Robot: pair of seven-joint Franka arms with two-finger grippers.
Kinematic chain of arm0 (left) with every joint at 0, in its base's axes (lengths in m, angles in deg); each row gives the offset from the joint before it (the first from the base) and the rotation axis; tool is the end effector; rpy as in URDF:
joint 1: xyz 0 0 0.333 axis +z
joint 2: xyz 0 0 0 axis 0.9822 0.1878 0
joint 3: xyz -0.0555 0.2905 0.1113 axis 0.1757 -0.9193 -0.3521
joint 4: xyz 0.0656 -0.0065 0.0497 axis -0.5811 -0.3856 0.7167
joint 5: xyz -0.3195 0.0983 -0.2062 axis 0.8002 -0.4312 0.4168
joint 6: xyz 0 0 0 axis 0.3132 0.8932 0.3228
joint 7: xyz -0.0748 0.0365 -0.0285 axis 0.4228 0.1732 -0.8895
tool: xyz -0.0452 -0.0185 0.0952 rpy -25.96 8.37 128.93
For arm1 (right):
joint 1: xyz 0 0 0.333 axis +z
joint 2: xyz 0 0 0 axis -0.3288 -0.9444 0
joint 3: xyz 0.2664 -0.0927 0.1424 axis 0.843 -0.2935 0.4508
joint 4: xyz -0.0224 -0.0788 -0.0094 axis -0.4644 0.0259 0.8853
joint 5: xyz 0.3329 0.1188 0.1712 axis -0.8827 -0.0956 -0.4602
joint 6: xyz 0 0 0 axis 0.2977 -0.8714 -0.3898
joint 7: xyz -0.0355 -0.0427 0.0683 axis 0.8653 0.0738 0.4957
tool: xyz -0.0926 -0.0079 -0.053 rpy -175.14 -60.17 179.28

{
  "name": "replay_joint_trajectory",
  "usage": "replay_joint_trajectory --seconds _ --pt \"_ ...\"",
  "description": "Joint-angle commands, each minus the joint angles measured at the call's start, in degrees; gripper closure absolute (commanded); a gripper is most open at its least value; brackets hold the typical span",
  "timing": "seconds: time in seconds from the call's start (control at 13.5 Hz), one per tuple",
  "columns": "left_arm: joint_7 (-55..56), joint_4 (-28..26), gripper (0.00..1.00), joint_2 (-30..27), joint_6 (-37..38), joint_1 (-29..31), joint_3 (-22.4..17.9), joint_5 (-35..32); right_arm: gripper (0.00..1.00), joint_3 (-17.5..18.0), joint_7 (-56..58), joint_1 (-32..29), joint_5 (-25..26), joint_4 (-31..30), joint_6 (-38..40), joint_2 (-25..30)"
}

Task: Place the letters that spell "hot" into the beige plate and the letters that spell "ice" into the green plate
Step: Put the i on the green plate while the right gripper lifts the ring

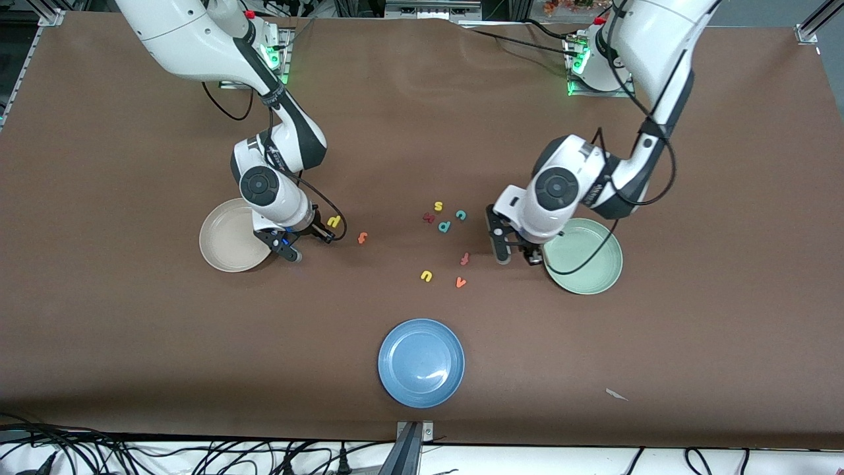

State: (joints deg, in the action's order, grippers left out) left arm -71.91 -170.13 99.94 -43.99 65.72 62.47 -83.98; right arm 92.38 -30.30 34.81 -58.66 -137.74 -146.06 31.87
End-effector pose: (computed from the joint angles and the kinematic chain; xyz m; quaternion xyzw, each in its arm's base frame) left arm 0.5863 -0.2678 0.2494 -0.7807 0.6233 0.0446 0.0110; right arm 0.5415 0.2557 0.1782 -0.9530 0.2996 0.0433 0.0139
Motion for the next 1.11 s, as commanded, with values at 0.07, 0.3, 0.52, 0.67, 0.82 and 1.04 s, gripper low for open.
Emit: replay_joint_trajectory --seconds 0.07,0.3,0.52,0.67,0.82,1.04 --pt "-5.5 -0.9 1.00 -0.9 2.9 7.7 0.0 -2.1 0.74 -0.3 0.0 0.5 0.7 1.4 6.3 3.9" --pt "-5.5 -2.8 0.86 0.6 -0.1 8.8 -0.1 -4.8 0.74 -3.0 4.3 0.3 1.2 3.2 13.1 7.1" --pt "-4.5 -2.8 0.20 0.5 0.2 8.9 0.2 -5.1 0.74 -9.3 16.5 0.3 1.2 3.8 21.1 10.2" --pt "-4.4 -2.9 0.00 -0.7 0.9 8.7 1.0 -4.3 0.74 -14.0 25.3 0.2 1.2 2.9 22.4 10.5" --pt "-0.5 -3.0 0.00 -1.2 3.0 8.7 3.0 -4.1 0.74 -17.6 32.0 -0.1 1.2 1.5 20.9 9.3" --pt "18.0 -7.0 0.00 -3.2 3.2 8.8 8.8 -4.1 0.74 -19.4 39.8 -2.2 0.7 0.1 17.3 7.1"
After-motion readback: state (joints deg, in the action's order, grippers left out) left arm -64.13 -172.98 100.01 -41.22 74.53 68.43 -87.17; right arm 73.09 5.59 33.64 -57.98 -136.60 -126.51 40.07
